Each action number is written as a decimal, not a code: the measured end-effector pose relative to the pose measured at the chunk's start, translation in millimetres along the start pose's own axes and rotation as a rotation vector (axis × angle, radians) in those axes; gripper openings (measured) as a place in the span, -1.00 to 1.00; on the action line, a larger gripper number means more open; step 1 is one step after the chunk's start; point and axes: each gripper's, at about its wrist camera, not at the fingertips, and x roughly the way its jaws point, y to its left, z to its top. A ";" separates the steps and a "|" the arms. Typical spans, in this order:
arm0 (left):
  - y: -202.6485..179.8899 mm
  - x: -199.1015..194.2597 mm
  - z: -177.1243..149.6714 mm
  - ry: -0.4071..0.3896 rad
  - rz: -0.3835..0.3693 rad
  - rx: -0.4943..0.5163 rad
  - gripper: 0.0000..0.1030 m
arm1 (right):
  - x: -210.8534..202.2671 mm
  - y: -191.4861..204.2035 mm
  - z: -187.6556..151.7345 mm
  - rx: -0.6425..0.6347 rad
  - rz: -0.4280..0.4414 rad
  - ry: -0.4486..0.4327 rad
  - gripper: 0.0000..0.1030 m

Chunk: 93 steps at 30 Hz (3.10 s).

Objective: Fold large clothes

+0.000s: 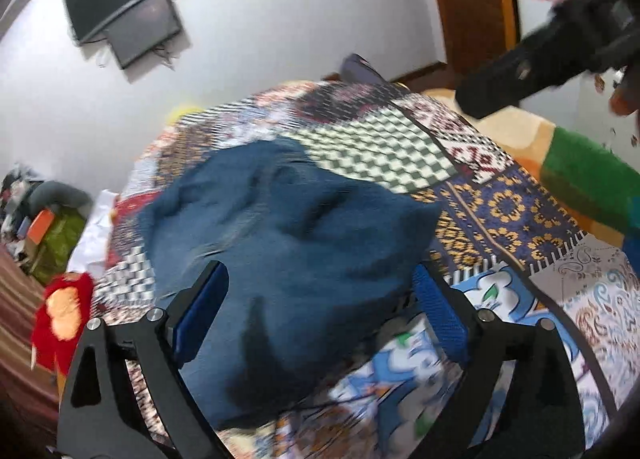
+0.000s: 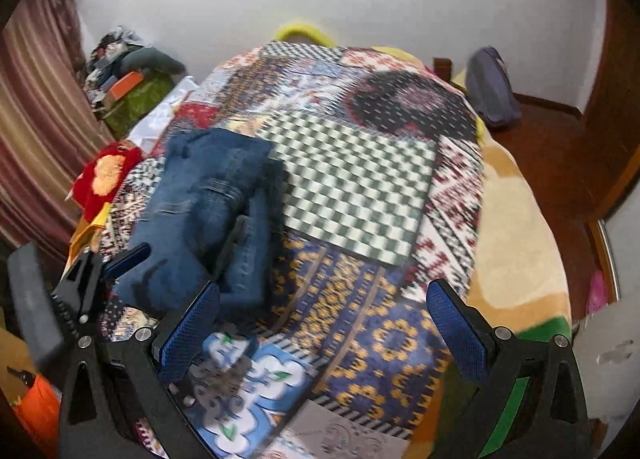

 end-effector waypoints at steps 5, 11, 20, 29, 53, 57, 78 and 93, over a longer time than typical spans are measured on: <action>57.1 -26.1 -12.3 -0.035 0.109 -0.105 0.98 | 20.9 42.1 12.5 -0.077 0.061 0.009 0.99; 115.1 -9.5 -40.6 0.048 0.192 -0.256 0.99 | 72.5 86.9 14.2 -0.162 0.128 0.103 0.99; 127.0 39.9 -88.3 0.244 -0.048 -0.420 1.00 | 136.2 59.3 25.4 -0.214 -0.003 0.171 0.99; 126.3 36.8 -110.5 0.277 -0.145 -0.467 1.00 | 127.4 5.2 -0.2 -0.009 0.132 0.214 0.99; 207.1 24.0 -42.3 0.140 -0.067 -0.551 1.00 | 77.2 34.8 56.6 -0.081 0.129 0.073 0.99; 212.7 63.1 -15.2 0.132 -0.101 -0.555 1.00 | 104.9 60.0 74.9 -0.142 0.158 0.085 0.99; 253.7 153.7 19.8 0.163 -0.010 -0.591 1.00 | 187.4 18.9 106.8 -0.094 0.143 0.171 0.99; 230.3 74.2 -32.4 0.244 -0.171 -0.566 1.00 | 128.1 35.5 71.6 -0.169 0.167 0.175 0.99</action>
